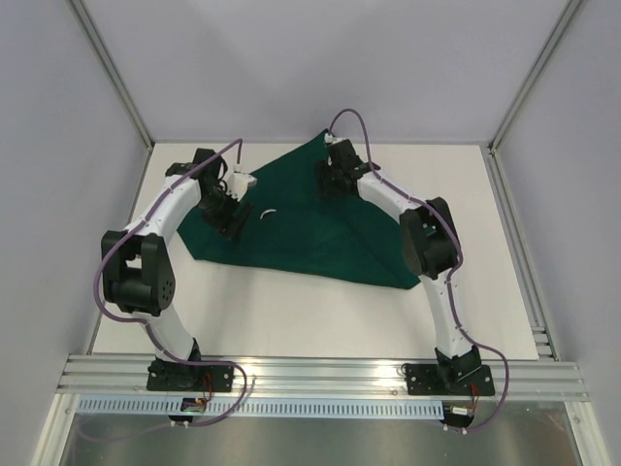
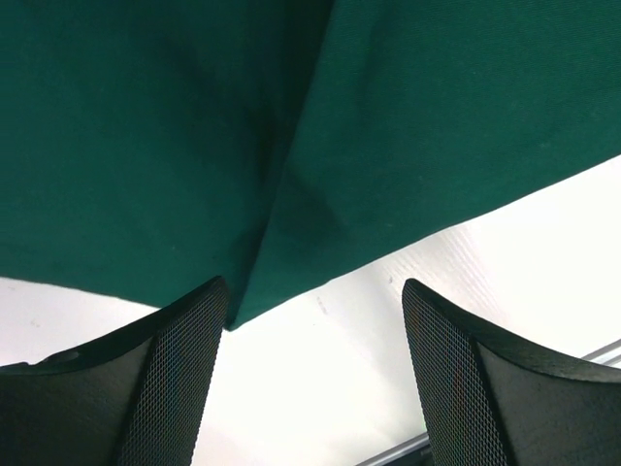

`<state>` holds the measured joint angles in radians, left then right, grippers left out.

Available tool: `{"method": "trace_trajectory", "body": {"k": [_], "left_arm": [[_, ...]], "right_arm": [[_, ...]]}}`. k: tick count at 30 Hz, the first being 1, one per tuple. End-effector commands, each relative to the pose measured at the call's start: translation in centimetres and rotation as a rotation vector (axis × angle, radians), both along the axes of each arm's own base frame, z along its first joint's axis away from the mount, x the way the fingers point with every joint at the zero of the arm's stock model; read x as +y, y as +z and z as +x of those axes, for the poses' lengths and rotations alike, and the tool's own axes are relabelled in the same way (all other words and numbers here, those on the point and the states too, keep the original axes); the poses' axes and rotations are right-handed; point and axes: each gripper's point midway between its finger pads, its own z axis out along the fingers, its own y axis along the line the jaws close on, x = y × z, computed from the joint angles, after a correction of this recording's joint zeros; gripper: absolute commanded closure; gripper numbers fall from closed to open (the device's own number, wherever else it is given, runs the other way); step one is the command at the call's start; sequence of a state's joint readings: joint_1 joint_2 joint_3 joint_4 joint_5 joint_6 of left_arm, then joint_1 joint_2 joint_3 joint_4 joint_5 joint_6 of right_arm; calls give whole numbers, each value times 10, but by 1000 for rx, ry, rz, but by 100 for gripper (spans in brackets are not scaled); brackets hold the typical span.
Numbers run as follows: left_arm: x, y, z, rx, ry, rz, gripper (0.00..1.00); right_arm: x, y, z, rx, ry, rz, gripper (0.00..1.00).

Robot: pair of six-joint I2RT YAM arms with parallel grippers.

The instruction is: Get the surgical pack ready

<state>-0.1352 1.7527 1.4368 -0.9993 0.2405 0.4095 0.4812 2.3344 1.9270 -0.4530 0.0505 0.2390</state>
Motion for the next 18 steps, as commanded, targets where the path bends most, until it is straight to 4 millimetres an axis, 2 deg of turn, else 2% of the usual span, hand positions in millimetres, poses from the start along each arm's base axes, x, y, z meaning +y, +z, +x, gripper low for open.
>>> {"method": "trace_trajectory", "body": {"k": [1,2,3,4,5,6,7,8,9,10,12,13,14,16,17,18], "left_arm": [[5,38,14,-134,2,26,18],[7,41,14,-144,7,34,18],[10,43,10,-148,14,41,18],[13,45,9,-153,20,49,18],[15,43,3,-138,24,50,20],[16,43,-1,-132,25,47,21],[16,43,-5,-129,24,40,27],[16,34,-14,-101,18,40,30],[16,31,-18,-94,13,40,32],[15,26,-21,-81,7,34,38],[15,6,-28,-24,-1,39,43],[14,1,-29,-1,0,35,46],[13,-2,-29,15,1,36,47],[11,-10,-27,48,6,30,49],[7,-12,-25,43,-1,25,49],[5,-15,-23,43,-6,24,49]], "right_arm": [[-5,108,5,-189,-23,57,27],[-10,119,3,-210,-27,50,27],[-16,120,-3,-206,-35,38,26],[-21,143,-10,-239,-40,50,27],[-25,149,-17,-239,-45,58,27],[-28,151,-26,-230,-46,64,33],[-35,135,-41,-185,-48,58,37],[-35,148,-58,-185,-30,95,43],[-35,144,-70,-157,-37,119,56],[-40,131,-95,-103,-23,133,63],[-34,118,-122,-42,-7,174,77],[-36,99,-142,9,8,169,81],[-32,91,-155,35,22,168,84],[-28,79,-176,94,27,199,92],[-29,61,-188,131,25,210,95],[-28,57,-193,147,25,234,98]]}}
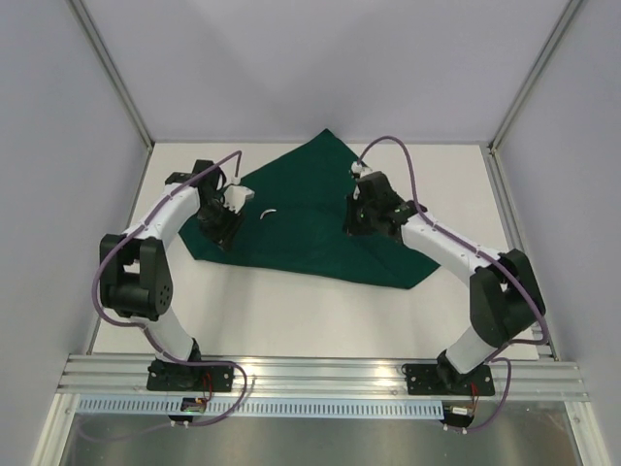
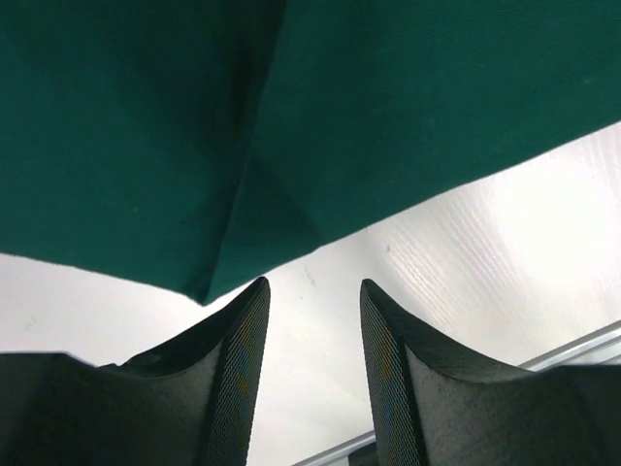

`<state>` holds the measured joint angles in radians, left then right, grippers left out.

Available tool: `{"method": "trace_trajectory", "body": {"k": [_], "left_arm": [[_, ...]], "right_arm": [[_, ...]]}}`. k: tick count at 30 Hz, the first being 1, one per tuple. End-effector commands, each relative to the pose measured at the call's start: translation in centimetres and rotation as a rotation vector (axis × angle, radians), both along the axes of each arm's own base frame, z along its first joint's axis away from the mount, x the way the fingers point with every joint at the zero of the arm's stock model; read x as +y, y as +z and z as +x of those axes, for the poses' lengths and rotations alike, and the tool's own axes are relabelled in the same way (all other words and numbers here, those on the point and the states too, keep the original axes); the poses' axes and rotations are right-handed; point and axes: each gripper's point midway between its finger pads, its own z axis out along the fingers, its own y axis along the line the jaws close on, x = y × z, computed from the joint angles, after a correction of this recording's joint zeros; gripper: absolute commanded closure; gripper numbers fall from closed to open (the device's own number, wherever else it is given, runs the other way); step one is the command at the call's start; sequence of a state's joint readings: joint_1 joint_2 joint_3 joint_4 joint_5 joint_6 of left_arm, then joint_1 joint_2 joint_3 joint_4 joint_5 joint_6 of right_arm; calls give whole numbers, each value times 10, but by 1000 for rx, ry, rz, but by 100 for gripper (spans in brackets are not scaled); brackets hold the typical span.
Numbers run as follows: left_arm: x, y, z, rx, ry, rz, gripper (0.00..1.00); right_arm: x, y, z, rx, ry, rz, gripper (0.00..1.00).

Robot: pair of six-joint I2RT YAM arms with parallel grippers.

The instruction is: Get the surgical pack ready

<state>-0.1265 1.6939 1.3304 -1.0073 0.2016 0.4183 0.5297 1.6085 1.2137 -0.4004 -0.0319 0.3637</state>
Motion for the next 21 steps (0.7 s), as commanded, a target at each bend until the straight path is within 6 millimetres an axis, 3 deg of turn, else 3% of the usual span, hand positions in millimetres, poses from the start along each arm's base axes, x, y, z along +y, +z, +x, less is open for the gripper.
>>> {"method": "trace_trajectory", "body": {"k": [1,6,10,16,21], "left_arm": [[-9,-7,7,-5,-14,-15,48],[-10,-30,23,31,1,10,48],[-1,-44,38,37,16,69,48],[8,-77,36,105,12,134,48],[10,-86,34,108,12,142,48]], "right_arm": [[12,-33,-37,148,1,101,99],[2,-63,-52,201,-29,85,99],[-5,-83,-51,221,-64,67,99],[-18,-107,-53,266,-110,64,100],[-35,-124,-59,294,-150,15,100]]}}
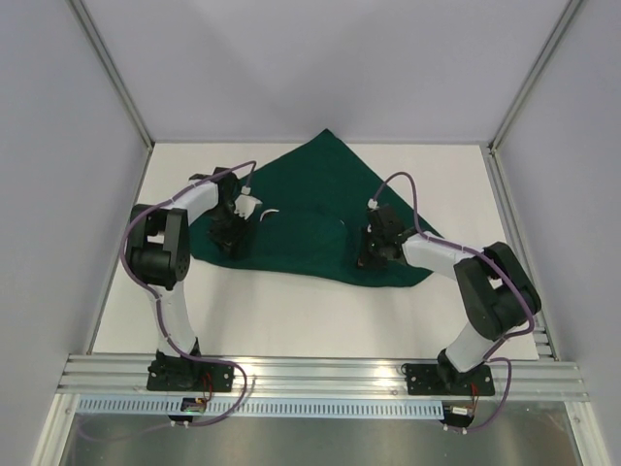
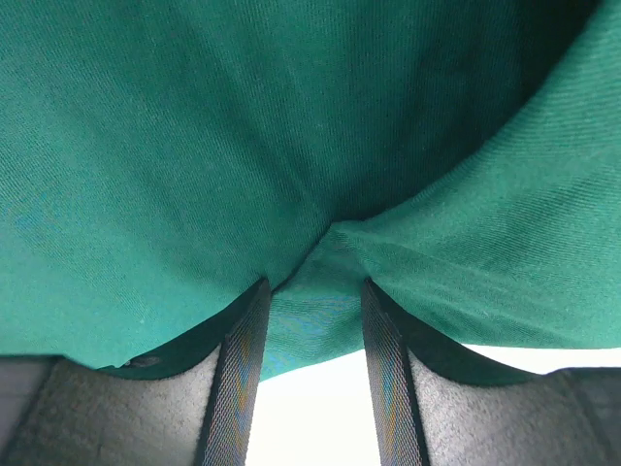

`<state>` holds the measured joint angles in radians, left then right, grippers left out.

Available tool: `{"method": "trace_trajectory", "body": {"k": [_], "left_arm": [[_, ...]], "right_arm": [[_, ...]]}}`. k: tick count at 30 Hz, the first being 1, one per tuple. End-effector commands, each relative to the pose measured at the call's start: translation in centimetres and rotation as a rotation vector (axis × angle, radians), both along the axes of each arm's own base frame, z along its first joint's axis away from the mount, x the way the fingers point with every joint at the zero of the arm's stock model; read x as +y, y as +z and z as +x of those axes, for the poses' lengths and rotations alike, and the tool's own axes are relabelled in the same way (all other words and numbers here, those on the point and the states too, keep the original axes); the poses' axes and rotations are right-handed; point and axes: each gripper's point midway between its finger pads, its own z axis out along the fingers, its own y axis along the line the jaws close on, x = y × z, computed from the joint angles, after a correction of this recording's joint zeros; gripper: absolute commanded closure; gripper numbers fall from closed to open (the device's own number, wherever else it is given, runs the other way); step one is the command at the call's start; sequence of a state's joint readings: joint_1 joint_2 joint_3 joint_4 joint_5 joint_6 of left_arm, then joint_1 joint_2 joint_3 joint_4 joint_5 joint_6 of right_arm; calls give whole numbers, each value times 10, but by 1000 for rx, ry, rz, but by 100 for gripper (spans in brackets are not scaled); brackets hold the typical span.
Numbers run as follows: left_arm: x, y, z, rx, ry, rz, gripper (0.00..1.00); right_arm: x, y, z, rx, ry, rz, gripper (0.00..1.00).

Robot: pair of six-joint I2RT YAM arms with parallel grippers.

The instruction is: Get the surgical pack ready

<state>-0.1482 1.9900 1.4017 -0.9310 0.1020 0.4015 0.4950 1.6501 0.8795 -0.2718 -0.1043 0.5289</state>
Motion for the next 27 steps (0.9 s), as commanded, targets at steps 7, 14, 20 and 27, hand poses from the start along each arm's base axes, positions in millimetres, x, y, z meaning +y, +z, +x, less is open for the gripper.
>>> {"method": "trace_trajectory", "body": {"k": [7,14,20,27], "left_arm": [[3,16,13,-69,-5,16,47],[14,76,15,-210,37,-47,43],[32,40,-8,-111,88,-26,44],[38,4,-15,-43,112,14,44]], "right_arm": [[-22,19,7,-56,-51,-72,99],[-40,70,2,-148,-62,-109,99],[-50,35,-31,-67,-82,-97,99],[-60,-13,-52,47,-123,-44,99]]}}
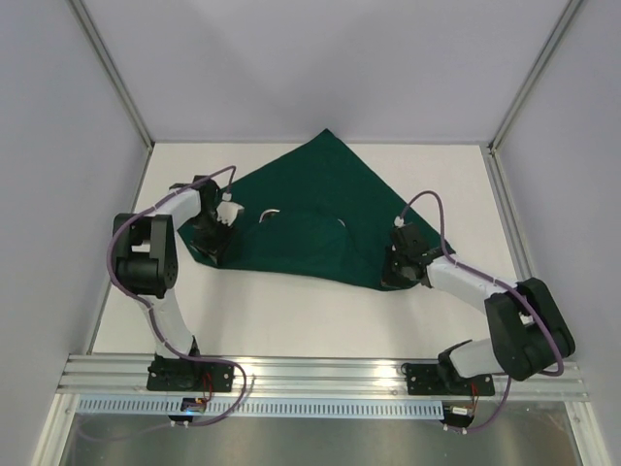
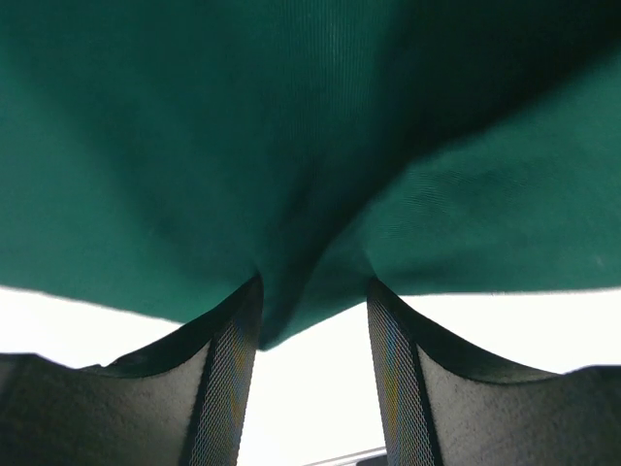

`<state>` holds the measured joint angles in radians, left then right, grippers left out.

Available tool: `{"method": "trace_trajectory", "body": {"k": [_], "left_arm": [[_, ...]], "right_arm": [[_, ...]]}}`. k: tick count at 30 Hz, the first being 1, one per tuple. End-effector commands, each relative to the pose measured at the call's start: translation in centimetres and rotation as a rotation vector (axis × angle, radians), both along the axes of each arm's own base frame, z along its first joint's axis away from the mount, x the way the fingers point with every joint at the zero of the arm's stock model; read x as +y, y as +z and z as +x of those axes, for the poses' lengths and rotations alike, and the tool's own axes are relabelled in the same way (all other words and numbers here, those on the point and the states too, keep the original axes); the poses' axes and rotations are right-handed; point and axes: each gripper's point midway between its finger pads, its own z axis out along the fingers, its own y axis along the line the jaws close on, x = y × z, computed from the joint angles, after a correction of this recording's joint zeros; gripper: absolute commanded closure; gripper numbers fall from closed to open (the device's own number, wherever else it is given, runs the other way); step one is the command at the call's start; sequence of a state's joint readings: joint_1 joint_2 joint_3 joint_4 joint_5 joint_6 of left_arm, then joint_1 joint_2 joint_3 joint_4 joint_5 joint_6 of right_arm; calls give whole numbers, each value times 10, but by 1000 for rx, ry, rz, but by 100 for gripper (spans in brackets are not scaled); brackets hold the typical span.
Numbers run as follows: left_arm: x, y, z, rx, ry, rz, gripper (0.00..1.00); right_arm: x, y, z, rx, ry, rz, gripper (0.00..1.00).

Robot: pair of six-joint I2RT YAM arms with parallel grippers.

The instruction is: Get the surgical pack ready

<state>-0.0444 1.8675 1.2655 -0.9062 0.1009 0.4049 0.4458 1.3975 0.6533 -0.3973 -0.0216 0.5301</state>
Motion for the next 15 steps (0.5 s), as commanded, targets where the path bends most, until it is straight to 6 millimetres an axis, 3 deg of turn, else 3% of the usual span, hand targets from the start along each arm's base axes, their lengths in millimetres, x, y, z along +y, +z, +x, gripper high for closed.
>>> {"method": "trace_trajectory", "body": {"k": [1,4,9,11,14,15], "left_arm": [[2,-7,10,-22,12,21,44],[3,-6,10,-29,17,23,44],[1,20,12,-74,30,-26,43],[-4,41,15,-117,42,-93,43],[19,79,25,-193,131,-155,39],[25,87,27,-213,153,-167,38]], "right_arm": [[-1,-7,9,-4,-50,61,99],[-5,-4,9,-7,-52,52,99],[-14,34,22,-99,-92,80,98],[-19,54,28,-155,-123,117,93],[-37,79,38,-221,-192,178,83],[-50,83,43,-239,-238,176,72]]}}
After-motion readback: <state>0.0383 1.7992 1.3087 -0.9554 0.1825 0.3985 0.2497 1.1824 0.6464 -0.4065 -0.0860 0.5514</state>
